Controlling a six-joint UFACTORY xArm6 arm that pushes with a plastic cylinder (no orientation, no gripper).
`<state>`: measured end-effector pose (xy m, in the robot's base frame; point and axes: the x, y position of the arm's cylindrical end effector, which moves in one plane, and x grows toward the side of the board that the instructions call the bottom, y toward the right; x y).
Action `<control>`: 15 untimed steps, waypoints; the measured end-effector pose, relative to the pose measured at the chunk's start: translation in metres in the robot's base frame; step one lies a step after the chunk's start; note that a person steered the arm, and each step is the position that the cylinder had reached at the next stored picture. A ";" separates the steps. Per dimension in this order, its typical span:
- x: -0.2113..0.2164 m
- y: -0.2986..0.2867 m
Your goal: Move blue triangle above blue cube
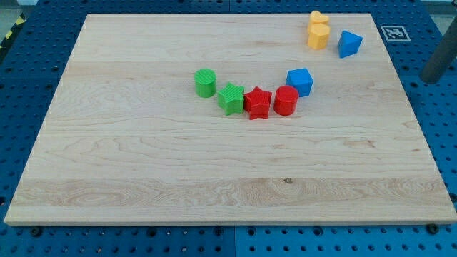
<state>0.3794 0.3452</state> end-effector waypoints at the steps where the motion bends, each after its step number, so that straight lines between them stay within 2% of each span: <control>1: -0.006 0.000; 2: -0.040 -0.010; 4: -0.117 -0.092; 5: -0.111 -0.124; 8: -0.056 -0.108; 10: -0.049 -0.095; 14: -0.036 -0.142; 15: -0.035 -0.139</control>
<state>0.3448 0.2058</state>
